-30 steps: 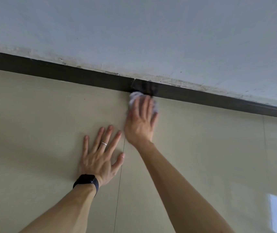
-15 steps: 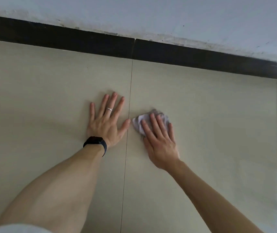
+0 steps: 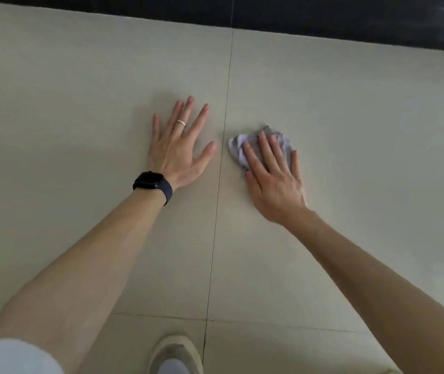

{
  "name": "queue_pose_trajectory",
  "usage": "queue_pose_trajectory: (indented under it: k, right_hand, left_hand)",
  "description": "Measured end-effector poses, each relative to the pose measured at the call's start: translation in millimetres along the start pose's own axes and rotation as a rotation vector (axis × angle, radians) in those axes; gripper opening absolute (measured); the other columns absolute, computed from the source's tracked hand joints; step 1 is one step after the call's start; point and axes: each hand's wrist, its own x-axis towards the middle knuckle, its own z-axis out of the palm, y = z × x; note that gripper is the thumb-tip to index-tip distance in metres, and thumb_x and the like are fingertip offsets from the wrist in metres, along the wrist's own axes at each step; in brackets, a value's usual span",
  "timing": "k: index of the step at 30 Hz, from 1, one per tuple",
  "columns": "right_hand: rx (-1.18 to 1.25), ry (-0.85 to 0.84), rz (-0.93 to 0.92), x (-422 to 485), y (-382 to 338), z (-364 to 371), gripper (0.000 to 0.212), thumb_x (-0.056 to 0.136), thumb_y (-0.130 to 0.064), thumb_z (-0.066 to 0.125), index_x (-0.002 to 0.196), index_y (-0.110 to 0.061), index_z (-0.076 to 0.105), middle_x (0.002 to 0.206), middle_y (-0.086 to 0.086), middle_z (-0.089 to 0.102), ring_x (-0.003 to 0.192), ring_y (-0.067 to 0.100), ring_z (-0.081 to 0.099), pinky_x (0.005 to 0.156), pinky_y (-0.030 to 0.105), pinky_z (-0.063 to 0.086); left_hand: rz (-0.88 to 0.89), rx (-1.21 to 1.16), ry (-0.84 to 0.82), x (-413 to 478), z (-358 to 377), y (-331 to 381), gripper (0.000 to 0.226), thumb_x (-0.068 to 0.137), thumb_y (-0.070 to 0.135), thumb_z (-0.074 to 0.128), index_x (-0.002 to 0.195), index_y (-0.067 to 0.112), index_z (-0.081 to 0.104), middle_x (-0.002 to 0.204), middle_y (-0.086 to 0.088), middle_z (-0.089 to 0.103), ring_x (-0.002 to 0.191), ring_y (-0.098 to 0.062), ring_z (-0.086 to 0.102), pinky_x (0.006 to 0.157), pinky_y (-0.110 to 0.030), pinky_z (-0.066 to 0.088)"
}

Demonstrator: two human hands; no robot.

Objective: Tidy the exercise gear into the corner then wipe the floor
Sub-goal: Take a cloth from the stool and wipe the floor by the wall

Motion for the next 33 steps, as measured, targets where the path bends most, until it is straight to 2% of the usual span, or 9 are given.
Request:
queue_pose_trajectory:
  k: [7,9,12,14,16,23,25,30,33]
  right_hand:
    - [-0.224,-0.227,-0.775,-147,4,27,0.055,0.105,-0.044,0.031,0.157,-0.034,0.017,0.166,-0.002,0.010,0.153,0.019,0.008,0.121,0.056,0.008]
    - [-0.245,-0.085,-0.573,-112,26,18,0.054,0.105,-0.045,0.027,0.157,-0.034,0.017,0.165,-0.001,0.017,0.152,0.019,0.018,0.120,0.057,0.014]
    - [-0.021,0.041,0.196,-64,50,-7,0.055,0.104,-0.040,0.026,0.158,-0.029,0.016,0.166,0.004,0.011,0.153,0.020,0.007,0.118,0.063,0.011]
    - [0.095,0.090,0.451,-69,32,-5,0.059,0.101,-0.037,0.027,0.158,-0.025,0.018,0.167,0.008,0.007,0.153,0.025,0.002,0.119,0.060,0.009]
    - [0.065,0.110,0.382,-104,-3,14,0.061,0.100,-0.032,0.030,0.158,-0.022,0.018,0.166,0.011,0.007,0.153,0.030,0.003,0.119,0.059,0.012]
    - [-0.140,-0.153,-0.729,-171,-52,55,0.052,0.107,-0.040,0.029,0.157,-0.027,0.024,0.165,0.000,0.016,0.153,0.021,0.009,0.123,0.047,0.015]
    - [-0.211,-0.129,-0.682,-139,-40,48,0.053,0.108,-0.042,0.021,0.157,-0.025,0.022,0.165,0.002,0.015,0.153,0.022,0.009,0.122,0.048,0.017]
    - [-0.018,-0.088,0.030,-88,-66,30,0.055,0.106,-0.041,0.015,0.159,-0.031,0.000,0.167,0.000,-0.009,0.151,0.019,-0.018,0.123,0.048,-0.005]
    - [-0.040,-0.039,-0.062,-109,-108,55,0.057,0.105,-0.038,0.023,0.159,-0.029,0.008,0.167,0.001,-0.001,0.153,0.020,-0.012,0.123,0.052,0.000]
  left_hand:
    - [-0.210,0.069,-0.079,-177,24,-8,0.069,0.094,0.059,0.030,0.157,0.036,0.012,0.166,0.002,-0.002,0.153,-0.023,0.004,0.119,-0.060,0.005]
    - [-0.261,0.074,-0.095,-190,31,-9,0.068,0.095,0.061,0.024,0.157,0.040,0.006,0.166,0.004,-0.005,0.153,-0.021,-0.001,0.120,-0.058,0.003]
    - [-0.259,0.070,-0.099,-190,32,-12,0.067,0.095,0.063,0.021,0.156,0.043,0.001,0.166,0.006,-0.009,0.153,-0.019,-0.005,0.121,-0.055,0.000]
    - [-0.262,0.073,-0.104,-190,31,-10,0.066,0.096,0.063,0.020,0.155,0.043,0.000,0.165,0.007,-0.011,0.153,-0.018,-0.007,0.121,-0.055,-0.001]
    - [-0.264,0.056,-0.105,-191,31,-7,0.066,0.096,0.062,0.021,0.156,0.043,0.001,0.165,0.007,-0.011,0.152,-0.018,-0.008,0.121,-0.056,0.000]
    - [-0.288,-0.047,-0.106,-202,8,-22,0.061,0.100,0.054,0.025,0.156,0.042,0.003,0.166,0.004,-0.009,0.152,-0.018,-0.009,0.121,-0.052,-0.003]
    - [-0.404,-0.041,-0.119,-222,1,-36,0.061,0.102,0.051,0.027,0.156,0.041,0.001,0.166,0.004,-0.010,0.152,-0.018,-0.010,0.121,-0.050,-0.004]
    - [-0.490,-0.004,-0.207,-266,-5,-77,0.061,0.101,0.055,0.024,0.154,0.047,-0.005,0.165,0.005,-0.015,0.152,-0.020,-0.011,0.121,-0.054,-0.001]
    - [-0.468,-0.002,-0.205,-270,1,-87,0.061,0.097,0.062,0.015,0.152,0.050,-0.010,0.163,0.009,-0.022,0.151,-0.018,-0.016,0.120,-0.053,-0.006]
